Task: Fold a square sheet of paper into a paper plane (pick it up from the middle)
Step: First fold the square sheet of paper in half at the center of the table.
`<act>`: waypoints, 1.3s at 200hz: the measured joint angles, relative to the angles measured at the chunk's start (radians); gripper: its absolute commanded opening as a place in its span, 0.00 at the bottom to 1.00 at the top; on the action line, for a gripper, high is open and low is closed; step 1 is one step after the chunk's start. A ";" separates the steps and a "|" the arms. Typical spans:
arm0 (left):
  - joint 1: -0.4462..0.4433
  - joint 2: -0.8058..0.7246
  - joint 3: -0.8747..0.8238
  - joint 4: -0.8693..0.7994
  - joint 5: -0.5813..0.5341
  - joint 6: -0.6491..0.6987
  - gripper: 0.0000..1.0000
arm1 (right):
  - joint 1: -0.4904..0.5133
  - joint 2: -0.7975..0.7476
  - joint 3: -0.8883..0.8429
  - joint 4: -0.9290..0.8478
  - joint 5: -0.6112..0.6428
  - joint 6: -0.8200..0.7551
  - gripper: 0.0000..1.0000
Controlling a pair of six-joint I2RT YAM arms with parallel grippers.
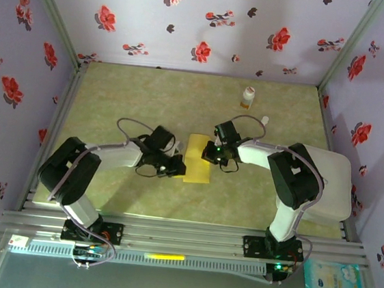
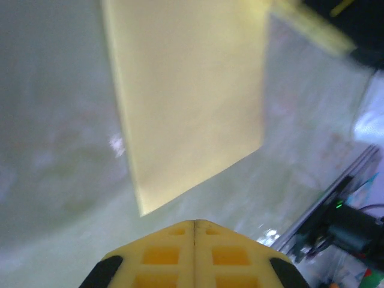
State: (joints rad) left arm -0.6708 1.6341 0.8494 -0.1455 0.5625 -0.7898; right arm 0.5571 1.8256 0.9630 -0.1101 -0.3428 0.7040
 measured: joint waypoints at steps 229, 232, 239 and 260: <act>0.131 0.361 0.268 0.085 0.015 0.058 0.00 | -0.003 0.035 0.075 -0.101 -0.026 -0.119 0.00; 0.131 0.361 0.268 0.084 0.015 0.060 0.00 | -0.003 0.035 0.075 -0.101 -0.026 -0.119 0.00; 0.131 0.361 0.268 0.084 0.015 0.064 0.00 | -0.003 0.035 0.075 -0.101 -0.026 -0.119 0.00; 0.131 0.361 0.280 0.064 0.014 0.068 0.02 | -0.003 0.035 0.075 -0.101 -0.026 -0.118 0.00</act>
State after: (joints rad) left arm -0.5400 1.9949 1.1290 -0.0811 0.5766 -0.7219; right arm 0.5545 1.8610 1.0378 -0.2115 -0.3691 0.5858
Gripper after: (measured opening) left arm 0.044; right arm 0.046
